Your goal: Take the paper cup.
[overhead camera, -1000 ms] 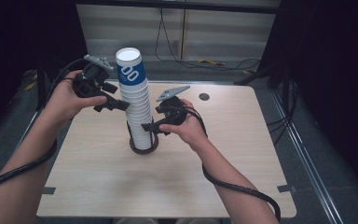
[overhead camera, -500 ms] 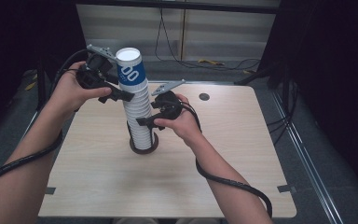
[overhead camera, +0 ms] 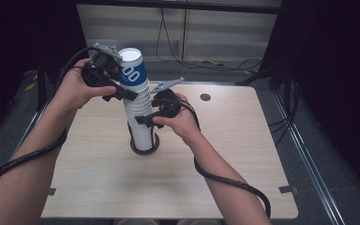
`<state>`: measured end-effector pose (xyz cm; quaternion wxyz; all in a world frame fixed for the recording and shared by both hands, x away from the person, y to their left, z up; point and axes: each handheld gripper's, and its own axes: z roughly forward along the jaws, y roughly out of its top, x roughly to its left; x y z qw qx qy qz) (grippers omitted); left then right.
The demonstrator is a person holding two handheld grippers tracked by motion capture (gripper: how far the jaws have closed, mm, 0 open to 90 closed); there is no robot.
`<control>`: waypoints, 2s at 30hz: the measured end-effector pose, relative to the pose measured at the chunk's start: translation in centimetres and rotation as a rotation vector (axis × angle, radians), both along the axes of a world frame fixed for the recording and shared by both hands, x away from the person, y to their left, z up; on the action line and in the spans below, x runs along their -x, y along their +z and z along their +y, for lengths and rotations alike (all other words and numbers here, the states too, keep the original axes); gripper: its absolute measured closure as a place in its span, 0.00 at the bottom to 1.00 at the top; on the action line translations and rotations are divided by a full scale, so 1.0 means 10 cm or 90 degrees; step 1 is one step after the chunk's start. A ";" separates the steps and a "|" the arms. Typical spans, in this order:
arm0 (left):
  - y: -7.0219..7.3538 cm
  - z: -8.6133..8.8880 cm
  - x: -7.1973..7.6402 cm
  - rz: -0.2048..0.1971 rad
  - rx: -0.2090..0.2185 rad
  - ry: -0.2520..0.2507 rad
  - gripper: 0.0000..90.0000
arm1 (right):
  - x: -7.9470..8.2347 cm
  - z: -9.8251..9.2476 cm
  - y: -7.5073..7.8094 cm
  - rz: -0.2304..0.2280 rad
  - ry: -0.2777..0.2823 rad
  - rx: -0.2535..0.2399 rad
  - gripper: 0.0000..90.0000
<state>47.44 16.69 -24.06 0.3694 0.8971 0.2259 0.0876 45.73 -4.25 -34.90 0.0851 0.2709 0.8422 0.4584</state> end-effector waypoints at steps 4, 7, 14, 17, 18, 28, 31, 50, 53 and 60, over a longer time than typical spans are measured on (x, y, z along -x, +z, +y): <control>0.00 0.00 0.00 0.004 0.001 -0.001 0.16 | 0.00 0.01 0.00 0.000 -0.001 0.002 0.15; -0.01 0.00 -0.01 0.007 0.008 -0.004 0.16 | -0.01 0.02 0.00 -0.003 -0.003 0.004 0.15; -0.02 -0.04 -0.04 0.007 0.031 0.013 0.14 | -0.01 0.02 0.00 -0.009 -0.017 -0.013 0.19; -0.01 -0.05 -0.05 0.010 0.037 0.023 0.13 | -0.01 0.02 0.00 -0.006 -0.021 -0.020 0.19; -0.01 -0.05 -0.05 0.015 0.041 0.027 0.14 | 0.00 0.02 0.00 -0.006 -0.022 -0.020 0.19; 0.01 -0.07 -0.03 0.019 0.037 0.045 0.15 | 0.00 0.02 0.00 -0.009 -0.023 -0.016 0.19; 0.03 -0.08 -0.02 0.023 0.033 0.054 0.15 | 0.00 0.02 0.00 -0.009 -0.023 -0.015 0.19; 0.21 -0.07 0.01 0.019 0.047 0.080 0.19 | 0.02 0.03 0.00 -0.014 -0.028 -0.016 0.20; 0.25 -0.06 0.01 0.017 0.049 0.079 0.20 | 0.02 0.03 0.00 -0.013 -0.029 -0.015 0.20; 0.28 -0.06 0.01 0.013 0.048 0.080 0.20 | 0.02 0.03 0.00 -0.013 -0.030 -0.017 0.20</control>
